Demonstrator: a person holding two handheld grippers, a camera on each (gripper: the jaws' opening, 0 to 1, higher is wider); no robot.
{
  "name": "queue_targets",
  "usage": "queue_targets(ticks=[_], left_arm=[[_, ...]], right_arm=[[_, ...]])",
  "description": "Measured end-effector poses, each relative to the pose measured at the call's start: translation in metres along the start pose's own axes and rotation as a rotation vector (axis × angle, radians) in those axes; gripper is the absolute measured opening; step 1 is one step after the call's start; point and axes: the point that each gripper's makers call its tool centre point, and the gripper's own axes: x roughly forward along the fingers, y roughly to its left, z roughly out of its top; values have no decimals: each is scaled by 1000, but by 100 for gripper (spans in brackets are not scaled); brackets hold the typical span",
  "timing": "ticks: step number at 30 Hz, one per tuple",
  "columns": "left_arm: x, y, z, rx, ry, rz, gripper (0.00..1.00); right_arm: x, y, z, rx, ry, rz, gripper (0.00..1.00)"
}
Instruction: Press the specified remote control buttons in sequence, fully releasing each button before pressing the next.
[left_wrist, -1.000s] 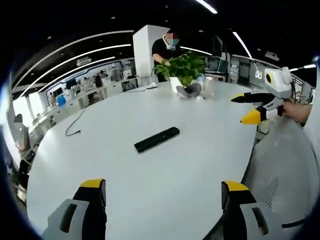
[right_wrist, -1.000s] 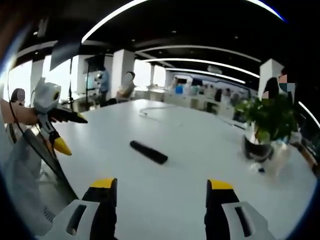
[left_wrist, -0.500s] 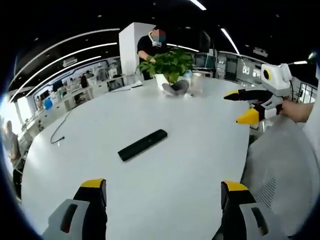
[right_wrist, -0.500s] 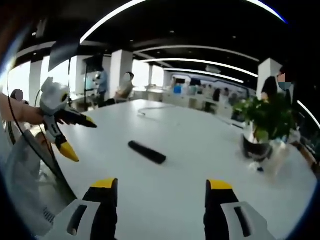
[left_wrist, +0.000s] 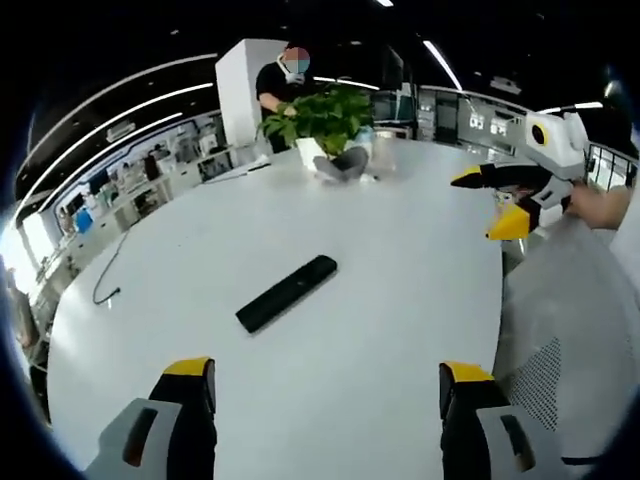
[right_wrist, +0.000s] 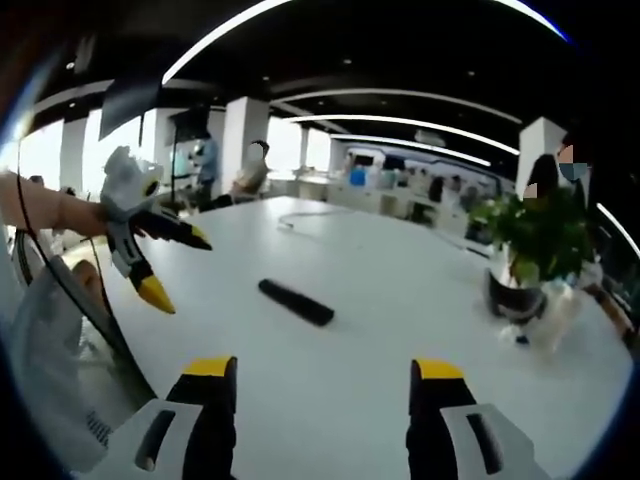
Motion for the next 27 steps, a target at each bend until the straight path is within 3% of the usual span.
queue_targets(ticks=[7,27], left_arm=[[5,11,16,-42,-32,-30,96],[31,13,24,12,45,-142,92]], right_arm=[[0,-1,-1,2,3,-2,67],[0,-3,-5,1,24,-8,65]])
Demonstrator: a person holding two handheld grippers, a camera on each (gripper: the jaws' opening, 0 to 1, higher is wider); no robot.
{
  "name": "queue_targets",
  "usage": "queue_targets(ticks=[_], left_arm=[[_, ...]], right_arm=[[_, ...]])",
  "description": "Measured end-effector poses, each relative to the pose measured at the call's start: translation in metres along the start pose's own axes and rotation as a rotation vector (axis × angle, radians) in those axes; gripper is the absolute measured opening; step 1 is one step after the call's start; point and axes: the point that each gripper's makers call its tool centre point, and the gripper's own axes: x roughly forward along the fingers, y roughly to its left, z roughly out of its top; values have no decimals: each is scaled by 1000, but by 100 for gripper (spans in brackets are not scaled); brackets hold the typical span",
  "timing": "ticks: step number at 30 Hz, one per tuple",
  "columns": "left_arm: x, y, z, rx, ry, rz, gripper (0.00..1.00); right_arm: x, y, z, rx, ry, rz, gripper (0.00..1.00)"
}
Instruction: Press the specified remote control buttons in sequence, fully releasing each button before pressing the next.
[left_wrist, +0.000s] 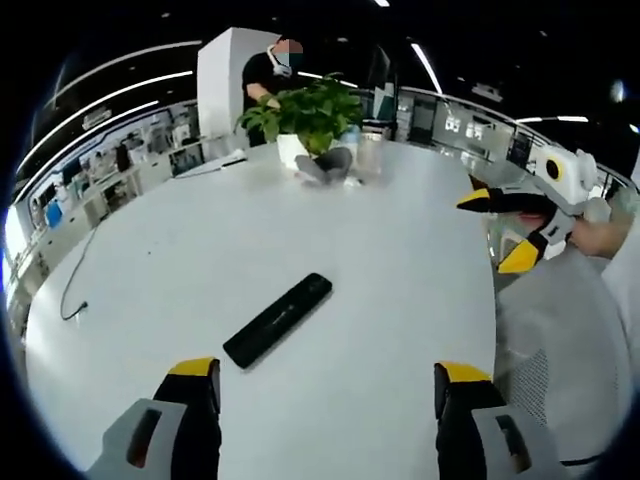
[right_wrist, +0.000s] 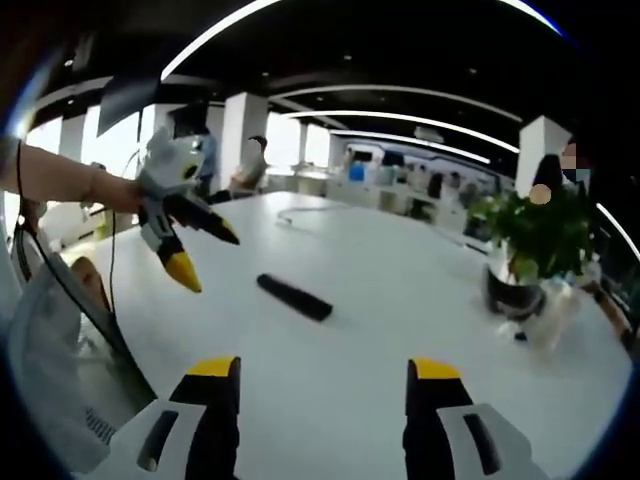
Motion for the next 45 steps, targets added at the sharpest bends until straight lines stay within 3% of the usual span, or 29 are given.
queue_targets(ticks=[19,26,45], left_arm=[[21,8,-2,23,74,-43,85],[23,14,5,9,63,-50,85],[35,18,4,77,128,-76,79]], right_arm=[[1,2,0,-2,3,12,61],[3,7,-3,-20,22,34,61],[2,4,-4,-8,23,23,60]])
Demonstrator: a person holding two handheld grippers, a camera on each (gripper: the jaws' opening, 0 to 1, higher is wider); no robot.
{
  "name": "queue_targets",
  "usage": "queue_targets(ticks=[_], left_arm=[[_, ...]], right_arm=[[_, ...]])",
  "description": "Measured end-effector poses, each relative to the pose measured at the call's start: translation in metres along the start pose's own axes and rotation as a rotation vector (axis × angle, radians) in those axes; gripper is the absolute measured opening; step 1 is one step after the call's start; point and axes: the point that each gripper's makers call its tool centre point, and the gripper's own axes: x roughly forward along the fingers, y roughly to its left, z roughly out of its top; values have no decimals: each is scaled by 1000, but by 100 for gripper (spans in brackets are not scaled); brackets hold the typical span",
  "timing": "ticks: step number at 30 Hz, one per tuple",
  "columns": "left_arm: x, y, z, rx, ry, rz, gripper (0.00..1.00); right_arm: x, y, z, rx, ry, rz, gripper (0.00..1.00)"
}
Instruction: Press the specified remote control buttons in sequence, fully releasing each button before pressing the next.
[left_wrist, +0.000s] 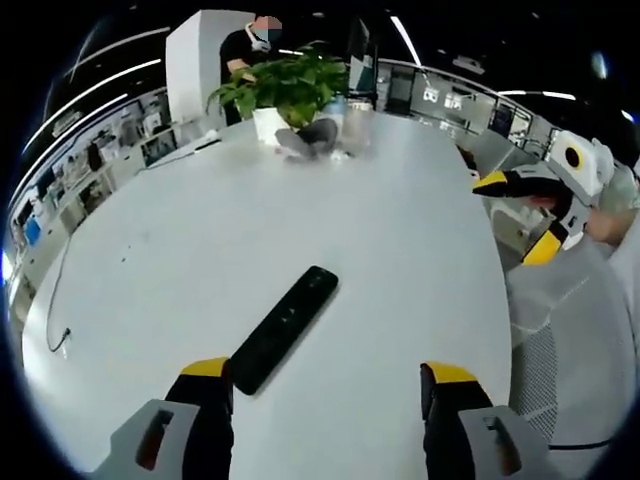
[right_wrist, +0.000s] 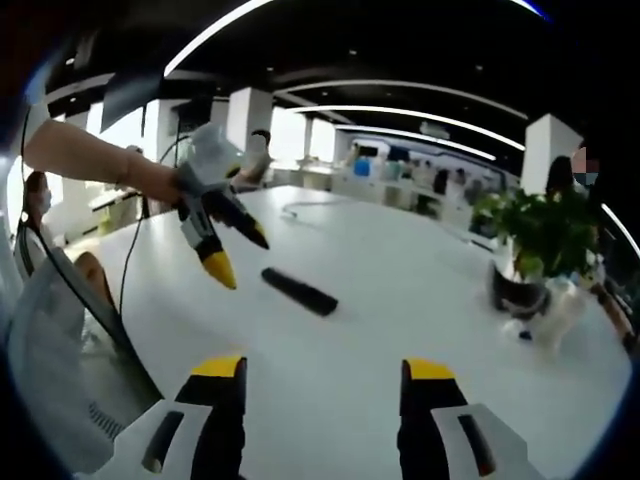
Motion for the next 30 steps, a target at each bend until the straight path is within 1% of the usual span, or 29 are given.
queue_targets(ticks=[4,12,16,21,30], left_arm=[[3,-1,1,11,11,-6,79],[6,2,2,4,15,-11,80],[9,3,1,-1,18,-9,79],[14,1,-3,12,39,-21,79],[21,6,-6,6,51,-30,79]], right_arm=[[0,0,-1,-1,6,3,60],[0,1,-2,2,12,8,59],[0,1,-2,4,14,9,59],[0,1,-3,7,17,9,58],[1,-1,-5,14,24,2,57]])
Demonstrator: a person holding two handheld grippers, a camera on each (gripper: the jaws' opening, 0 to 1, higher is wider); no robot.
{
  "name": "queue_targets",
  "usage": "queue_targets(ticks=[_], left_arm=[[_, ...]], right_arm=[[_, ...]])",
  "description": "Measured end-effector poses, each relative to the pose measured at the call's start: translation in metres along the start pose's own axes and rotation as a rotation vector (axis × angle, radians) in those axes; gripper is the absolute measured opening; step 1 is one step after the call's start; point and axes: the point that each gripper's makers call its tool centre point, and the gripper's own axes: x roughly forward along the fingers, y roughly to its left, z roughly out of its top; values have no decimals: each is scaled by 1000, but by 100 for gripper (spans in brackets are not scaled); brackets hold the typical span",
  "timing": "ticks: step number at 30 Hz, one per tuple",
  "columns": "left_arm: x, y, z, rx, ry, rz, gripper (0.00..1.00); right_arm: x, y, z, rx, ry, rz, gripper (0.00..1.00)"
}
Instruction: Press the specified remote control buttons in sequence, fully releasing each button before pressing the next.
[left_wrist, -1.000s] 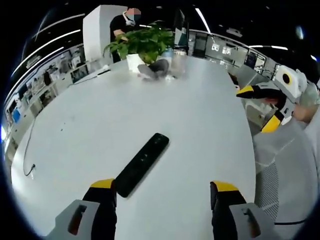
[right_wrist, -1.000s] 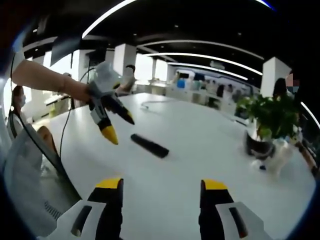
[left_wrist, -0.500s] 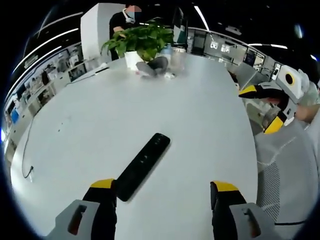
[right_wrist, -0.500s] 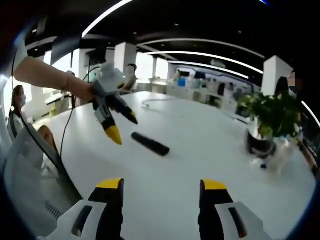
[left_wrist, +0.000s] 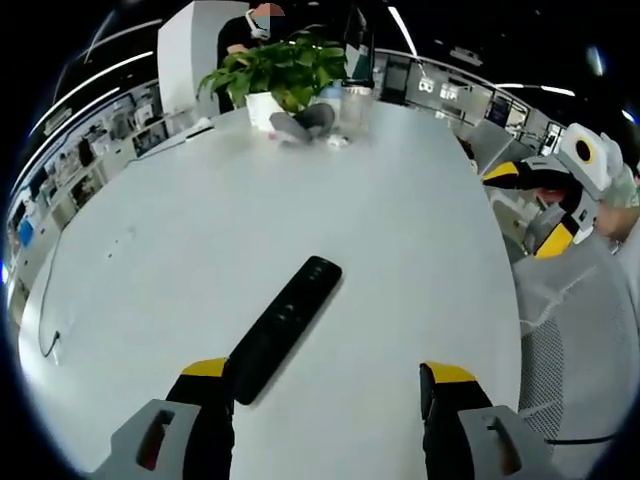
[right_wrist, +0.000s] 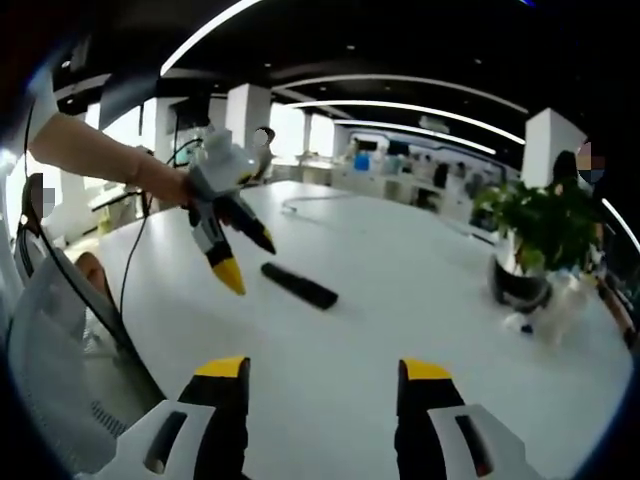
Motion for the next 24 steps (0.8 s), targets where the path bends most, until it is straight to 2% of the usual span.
queue_targets(ticks=[19,24], left_arm=[[13,10,-4,10,26,-23,78],[15,16,-3,24,24,-10,78]], right_arm=[[2,0,-5,-8,31,0,56],[2,0,-6,-12,39,1,56]])
